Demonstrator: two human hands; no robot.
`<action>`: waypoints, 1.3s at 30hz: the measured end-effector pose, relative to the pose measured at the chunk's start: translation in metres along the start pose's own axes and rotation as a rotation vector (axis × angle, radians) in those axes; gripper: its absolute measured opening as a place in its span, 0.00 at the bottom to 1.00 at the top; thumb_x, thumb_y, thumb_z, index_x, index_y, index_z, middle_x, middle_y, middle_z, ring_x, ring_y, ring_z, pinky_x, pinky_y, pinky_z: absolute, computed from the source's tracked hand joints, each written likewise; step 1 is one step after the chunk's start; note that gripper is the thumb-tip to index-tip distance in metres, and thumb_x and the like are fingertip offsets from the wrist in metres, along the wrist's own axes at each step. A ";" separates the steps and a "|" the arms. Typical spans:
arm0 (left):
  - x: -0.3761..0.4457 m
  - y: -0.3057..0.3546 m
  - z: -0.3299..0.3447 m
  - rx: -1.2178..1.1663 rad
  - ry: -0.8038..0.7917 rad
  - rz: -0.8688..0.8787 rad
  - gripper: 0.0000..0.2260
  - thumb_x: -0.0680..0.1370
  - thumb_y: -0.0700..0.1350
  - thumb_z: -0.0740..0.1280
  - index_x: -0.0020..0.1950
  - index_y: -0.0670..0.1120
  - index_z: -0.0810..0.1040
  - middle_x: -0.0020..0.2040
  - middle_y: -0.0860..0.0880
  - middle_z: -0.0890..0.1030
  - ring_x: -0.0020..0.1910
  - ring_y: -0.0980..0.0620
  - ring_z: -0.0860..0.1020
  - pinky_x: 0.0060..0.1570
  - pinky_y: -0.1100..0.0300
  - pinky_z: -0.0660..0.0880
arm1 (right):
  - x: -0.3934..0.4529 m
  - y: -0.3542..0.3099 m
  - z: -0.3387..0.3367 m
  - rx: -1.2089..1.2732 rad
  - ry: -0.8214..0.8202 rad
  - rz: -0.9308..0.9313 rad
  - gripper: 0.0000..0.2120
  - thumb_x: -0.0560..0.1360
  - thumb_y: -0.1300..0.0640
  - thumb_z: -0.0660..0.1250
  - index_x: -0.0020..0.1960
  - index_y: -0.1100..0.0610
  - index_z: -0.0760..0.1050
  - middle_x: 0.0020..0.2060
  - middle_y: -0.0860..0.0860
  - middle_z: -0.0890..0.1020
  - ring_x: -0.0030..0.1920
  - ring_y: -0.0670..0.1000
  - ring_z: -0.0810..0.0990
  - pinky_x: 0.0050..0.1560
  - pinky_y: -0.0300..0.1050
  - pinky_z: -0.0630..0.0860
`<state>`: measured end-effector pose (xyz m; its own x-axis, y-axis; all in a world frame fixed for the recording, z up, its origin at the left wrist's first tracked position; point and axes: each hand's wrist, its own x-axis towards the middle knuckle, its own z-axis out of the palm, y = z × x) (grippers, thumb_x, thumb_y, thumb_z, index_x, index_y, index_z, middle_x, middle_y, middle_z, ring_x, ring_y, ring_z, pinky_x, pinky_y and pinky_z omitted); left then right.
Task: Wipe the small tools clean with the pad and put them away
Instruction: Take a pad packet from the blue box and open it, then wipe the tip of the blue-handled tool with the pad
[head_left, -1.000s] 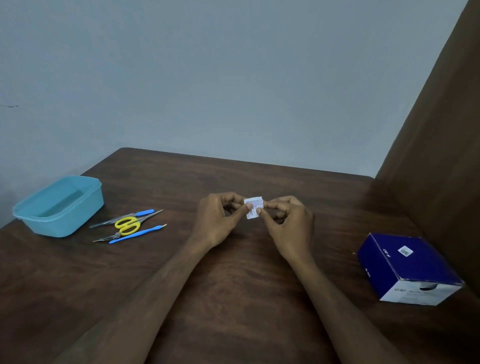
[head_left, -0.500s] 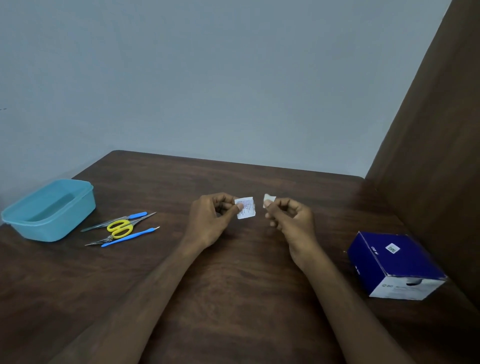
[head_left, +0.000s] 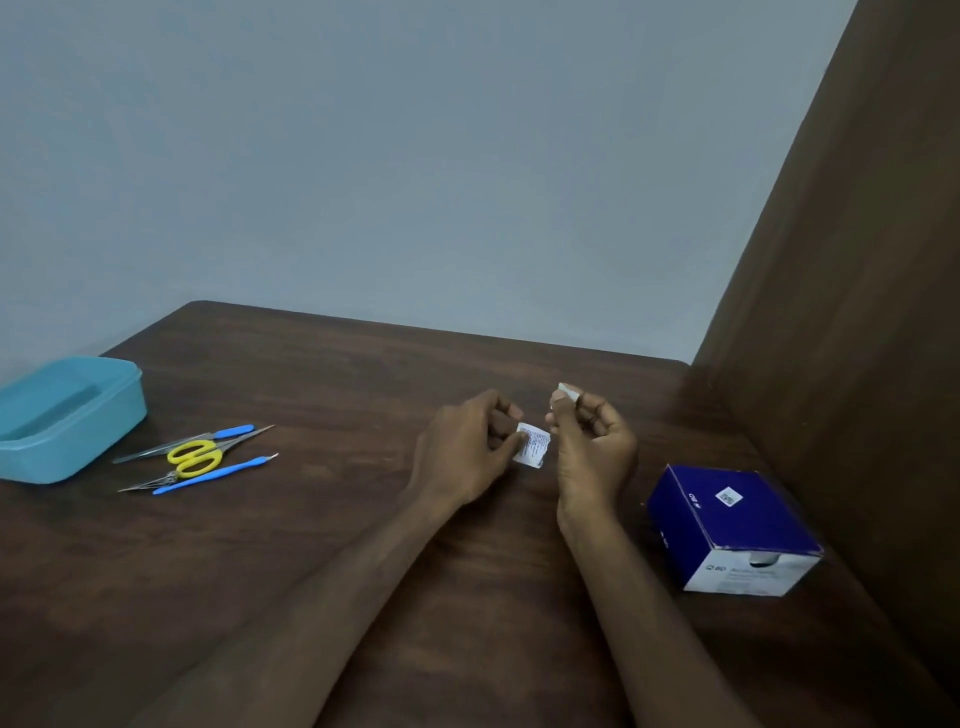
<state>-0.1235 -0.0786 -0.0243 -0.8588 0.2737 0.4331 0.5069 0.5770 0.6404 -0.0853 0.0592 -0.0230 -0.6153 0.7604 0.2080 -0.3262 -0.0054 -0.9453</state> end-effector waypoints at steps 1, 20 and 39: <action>0.002 -0.001 0.004 0.027 -0.001 -0.017 0.08 0.78 0.55 0.75 0.53 0.59 0.79 0.44 0.66 0.85 0.42 0.67 0.82 0.39 0.61 0.77 | 0.003 0.001 -0.002 -0.053 0.026 -0.065 0.04 0.77 0.56 0.78 0.48 0.49 0.86 0.41 0.47 0.89 0.42 0.48 0.89 0.47 0.50 0.85; 0.001 -0.017 -0.004 0.183 -0.059 0.109 0.05 0.79 0.51 0.74 0.52 0.52 0.86 0.49 0.52 0.82 0.50 0.50 0.82 0.44 0.54 0.80 | -0.001 0.019 0.002 -0.760 -0.167 -0.186 0.05 0.82 0.58 0.69 0.55 0.58 0.82 0.48 0.52 0.86 0.48 0.51 0.83 0.52 0.45 0.77; -0.077 -0.101 -0.159 0.571 0.200 0.198 0.06 0.77 0.45 0.76 0.54 0.50 0.86 0.52 0.53 0.84 0.53 0.46 0.77 0.47 0.50 0.78 | -0.064 -0.004 0.021 -0.534 -0.567 -0.530 0.06 0.77 0.61 0.78 0.50 0.51 0.89 0.43 0.42 0.88 0.40 0.42 0.85 0.43 0.33 0.77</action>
<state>-0.0966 -0.2805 -0.0211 -0.6941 0.3002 0.6543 0.4875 0.8648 0.1203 -0.0595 -0.0026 -0.0272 -0.7840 0.1478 0.6029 -0.3785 0.6560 -0.6530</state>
